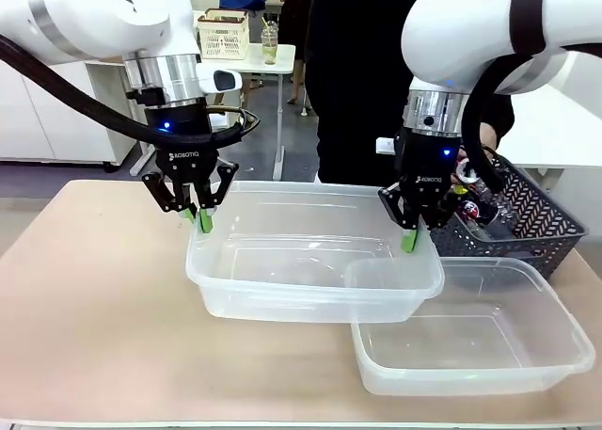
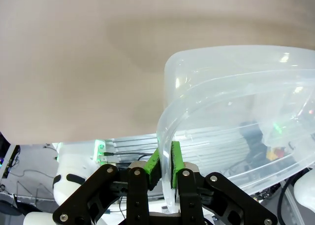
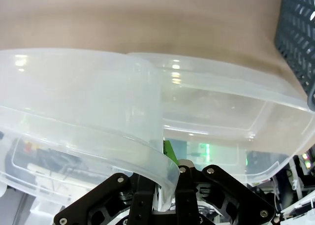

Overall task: Sort the waste into each basket.
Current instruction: Offer the picked Organizing box to the human.

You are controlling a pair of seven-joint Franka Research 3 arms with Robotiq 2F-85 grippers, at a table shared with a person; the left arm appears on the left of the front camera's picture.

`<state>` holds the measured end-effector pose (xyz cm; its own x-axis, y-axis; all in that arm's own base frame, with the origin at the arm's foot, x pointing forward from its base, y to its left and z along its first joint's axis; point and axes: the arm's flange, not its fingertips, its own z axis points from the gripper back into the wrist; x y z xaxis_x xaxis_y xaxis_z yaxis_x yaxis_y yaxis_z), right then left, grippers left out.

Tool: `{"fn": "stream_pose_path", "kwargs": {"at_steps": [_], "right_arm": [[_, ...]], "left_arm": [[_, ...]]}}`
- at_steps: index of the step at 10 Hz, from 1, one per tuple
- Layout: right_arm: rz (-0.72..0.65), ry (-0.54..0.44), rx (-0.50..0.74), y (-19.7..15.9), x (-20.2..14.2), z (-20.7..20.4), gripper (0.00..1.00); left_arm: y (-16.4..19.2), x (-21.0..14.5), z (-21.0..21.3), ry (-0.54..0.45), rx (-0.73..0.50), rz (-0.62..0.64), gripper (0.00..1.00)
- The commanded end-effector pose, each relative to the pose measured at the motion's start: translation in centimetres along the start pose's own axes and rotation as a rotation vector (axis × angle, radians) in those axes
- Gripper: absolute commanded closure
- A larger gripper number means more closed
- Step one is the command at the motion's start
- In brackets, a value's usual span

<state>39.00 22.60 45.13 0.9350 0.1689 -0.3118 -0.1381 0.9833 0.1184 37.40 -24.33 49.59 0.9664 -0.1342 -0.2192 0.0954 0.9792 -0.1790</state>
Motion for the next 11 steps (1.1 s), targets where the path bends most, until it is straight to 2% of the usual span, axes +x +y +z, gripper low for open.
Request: {"fn": "stream_pose_path", "kwargs": {"at_steps": [1, 11], "right_arm": [[0.009, -0.004, -0.015, 0.10, -0.11, 0.34, 0.95], [0.009, -0.004, -0.015, 0.10, -0.11, 0.34, 0.95]], "left_arm": [[-0.12, -0.52, 0.31, -0.005, -0.014, 0.006, 0.92], [-0.12, -0.52, 0.31, -0.005, -0.014, 0.006, 0.92]]}}
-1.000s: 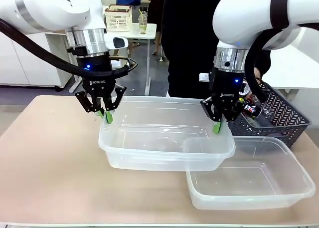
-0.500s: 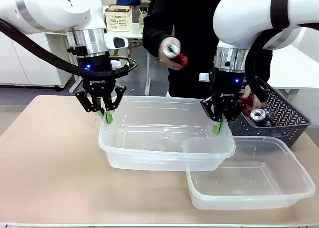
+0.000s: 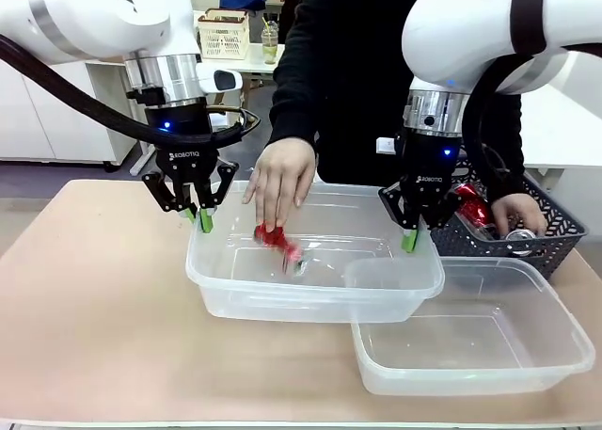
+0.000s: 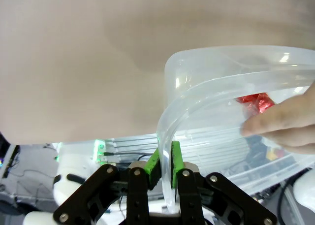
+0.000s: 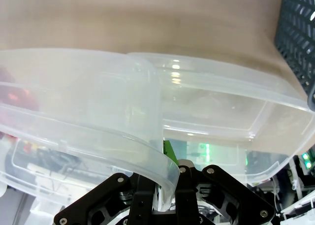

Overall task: Sort the waste into each basket.
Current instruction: Offer the picked Organizing box to the human.

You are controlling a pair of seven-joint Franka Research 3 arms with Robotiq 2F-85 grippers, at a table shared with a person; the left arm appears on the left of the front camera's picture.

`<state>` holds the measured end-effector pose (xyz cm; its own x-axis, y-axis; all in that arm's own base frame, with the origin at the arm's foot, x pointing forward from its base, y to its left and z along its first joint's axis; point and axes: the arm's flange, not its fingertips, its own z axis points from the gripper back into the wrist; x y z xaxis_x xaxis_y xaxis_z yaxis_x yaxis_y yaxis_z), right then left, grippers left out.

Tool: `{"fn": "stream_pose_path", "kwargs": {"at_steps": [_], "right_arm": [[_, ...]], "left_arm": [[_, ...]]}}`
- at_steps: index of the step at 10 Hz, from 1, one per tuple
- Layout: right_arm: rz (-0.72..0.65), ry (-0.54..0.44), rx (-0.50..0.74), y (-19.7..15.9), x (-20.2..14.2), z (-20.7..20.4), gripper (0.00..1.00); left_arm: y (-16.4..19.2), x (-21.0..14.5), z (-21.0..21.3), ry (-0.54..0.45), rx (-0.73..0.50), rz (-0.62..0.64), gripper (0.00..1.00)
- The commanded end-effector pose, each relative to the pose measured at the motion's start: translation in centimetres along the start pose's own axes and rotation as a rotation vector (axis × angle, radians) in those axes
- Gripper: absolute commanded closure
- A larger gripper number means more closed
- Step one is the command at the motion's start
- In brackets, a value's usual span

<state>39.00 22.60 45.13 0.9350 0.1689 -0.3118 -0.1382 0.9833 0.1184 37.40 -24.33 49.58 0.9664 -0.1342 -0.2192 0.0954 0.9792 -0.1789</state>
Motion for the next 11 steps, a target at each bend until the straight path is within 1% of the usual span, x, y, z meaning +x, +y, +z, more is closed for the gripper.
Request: {"fn": "stream_pose_path", "kwargs": {"at_steps": [1, 11], "right_arm": [[0.009, -0.004, -0.015, 0.10, -0.11, 0.34, 0.95], [0.009, -0.004, -0.015, 0.10, -0.11, 0.34, 0.95]], "left_arm": [[-0.12, -0.52, 0.31, -0.005, -0.014, 0.006, 0.92], [-0.12, -0.52, 0.31, -0.005, -0.014, 0.006, 0.92]]}}
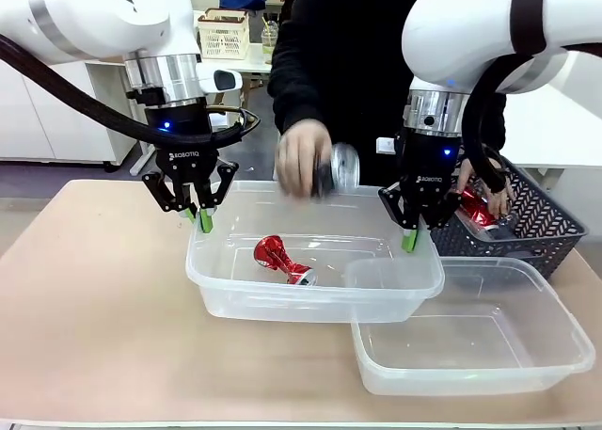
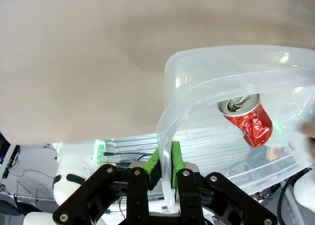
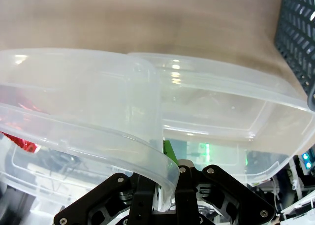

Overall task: Sort the waste into each basket.
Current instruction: Offer the picked Organizing box to the human.

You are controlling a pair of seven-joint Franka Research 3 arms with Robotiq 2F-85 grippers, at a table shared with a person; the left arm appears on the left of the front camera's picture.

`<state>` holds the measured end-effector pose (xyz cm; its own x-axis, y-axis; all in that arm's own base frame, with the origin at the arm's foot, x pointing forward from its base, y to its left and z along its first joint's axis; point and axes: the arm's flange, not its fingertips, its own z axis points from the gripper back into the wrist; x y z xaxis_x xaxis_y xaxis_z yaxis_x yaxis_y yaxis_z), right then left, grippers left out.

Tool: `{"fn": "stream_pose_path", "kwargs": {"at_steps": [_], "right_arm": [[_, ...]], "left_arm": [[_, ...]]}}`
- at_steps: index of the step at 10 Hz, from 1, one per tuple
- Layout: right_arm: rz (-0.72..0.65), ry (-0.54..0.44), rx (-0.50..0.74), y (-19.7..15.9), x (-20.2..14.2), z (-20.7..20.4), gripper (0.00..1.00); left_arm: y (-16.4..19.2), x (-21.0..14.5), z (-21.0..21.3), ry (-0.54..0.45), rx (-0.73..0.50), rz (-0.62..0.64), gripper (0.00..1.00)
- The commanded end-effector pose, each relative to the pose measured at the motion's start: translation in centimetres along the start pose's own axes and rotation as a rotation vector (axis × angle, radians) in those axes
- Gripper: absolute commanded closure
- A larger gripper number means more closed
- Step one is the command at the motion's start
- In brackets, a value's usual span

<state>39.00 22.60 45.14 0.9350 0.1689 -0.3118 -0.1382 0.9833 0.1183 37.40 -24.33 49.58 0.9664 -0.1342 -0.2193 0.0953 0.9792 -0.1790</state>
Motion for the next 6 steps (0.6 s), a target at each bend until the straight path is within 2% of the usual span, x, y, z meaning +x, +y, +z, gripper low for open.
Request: {"fn": "stream_pose_path", "kwargs": {"at_steps": [1, 6], "right_arm": [[0.009, -0.004, -0.015, 0.10, -0.11, 0.34, 0.95], [0.009, -0.004, -0.015, 0.10, -0.11, 0.34, 0.95]], "left_arm": [[-0.12, -0.52, 0.31, -0.005, -0.014, 0.006, 0.92], [-0.12, -0.52, 0.31, -0.005, -0.014, 0.006, 0.92]]}}
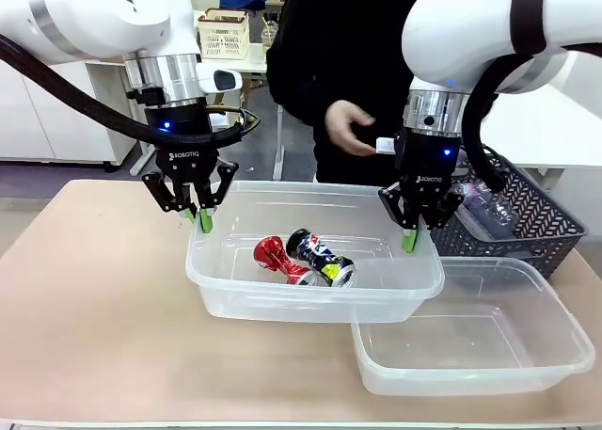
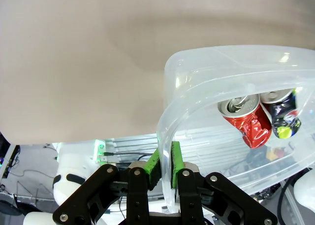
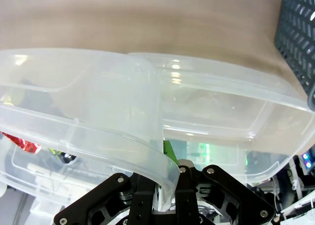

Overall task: Sort the waste into each basket.
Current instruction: Offer the picked Organizing box to the human.

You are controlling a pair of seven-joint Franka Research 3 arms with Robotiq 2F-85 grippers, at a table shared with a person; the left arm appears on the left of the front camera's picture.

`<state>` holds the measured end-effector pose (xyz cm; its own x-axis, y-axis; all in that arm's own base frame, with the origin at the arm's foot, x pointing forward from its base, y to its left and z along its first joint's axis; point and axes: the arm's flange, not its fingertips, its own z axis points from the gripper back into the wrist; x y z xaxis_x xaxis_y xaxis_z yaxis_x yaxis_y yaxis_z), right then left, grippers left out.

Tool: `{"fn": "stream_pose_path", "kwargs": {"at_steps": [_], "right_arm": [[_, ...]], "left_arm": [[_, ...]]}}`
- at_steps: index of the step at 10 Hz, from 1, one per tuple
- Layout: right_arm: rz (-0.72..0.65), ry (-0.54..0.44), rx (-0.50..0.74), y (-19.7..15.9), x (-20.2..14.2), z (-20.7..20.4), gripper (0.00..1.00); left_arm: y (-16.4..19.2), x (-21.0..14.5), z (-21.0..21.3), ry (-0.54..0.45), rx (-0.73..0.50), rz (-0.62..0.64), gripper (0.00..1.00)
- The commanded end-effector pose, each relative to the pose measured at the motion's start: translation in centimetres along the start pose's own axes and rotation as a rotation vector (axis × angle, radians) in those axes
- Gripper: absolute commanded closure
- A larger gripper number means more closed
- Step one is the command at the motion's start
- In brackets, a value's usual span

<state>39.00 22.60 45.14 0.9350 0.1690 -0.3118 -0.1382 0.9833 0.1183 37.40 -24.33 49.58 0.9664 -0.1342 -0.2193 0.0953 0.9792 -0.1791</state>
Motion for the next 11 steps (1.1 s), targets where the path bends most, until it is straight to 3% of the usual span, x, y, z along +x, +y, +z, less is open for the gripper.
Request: {"fn": "stream_pose_path", "kwargs": {"at_steps": [1, 11], "right_arm": [[0.009, -0.004, -0.015, 0.10, -0.11, 0.34, 0.95], [0.009, -0.004, -0.015, 0.10, -0.11, 0.34, 0.95]], "left_arm": [[-0.12, -0.52, 0.31, -0.005, -0.014, 0.006, 0.92], [-0.12, -0.52, 0.31, -0.005, -0.014, 0.006, 0.92]]}}
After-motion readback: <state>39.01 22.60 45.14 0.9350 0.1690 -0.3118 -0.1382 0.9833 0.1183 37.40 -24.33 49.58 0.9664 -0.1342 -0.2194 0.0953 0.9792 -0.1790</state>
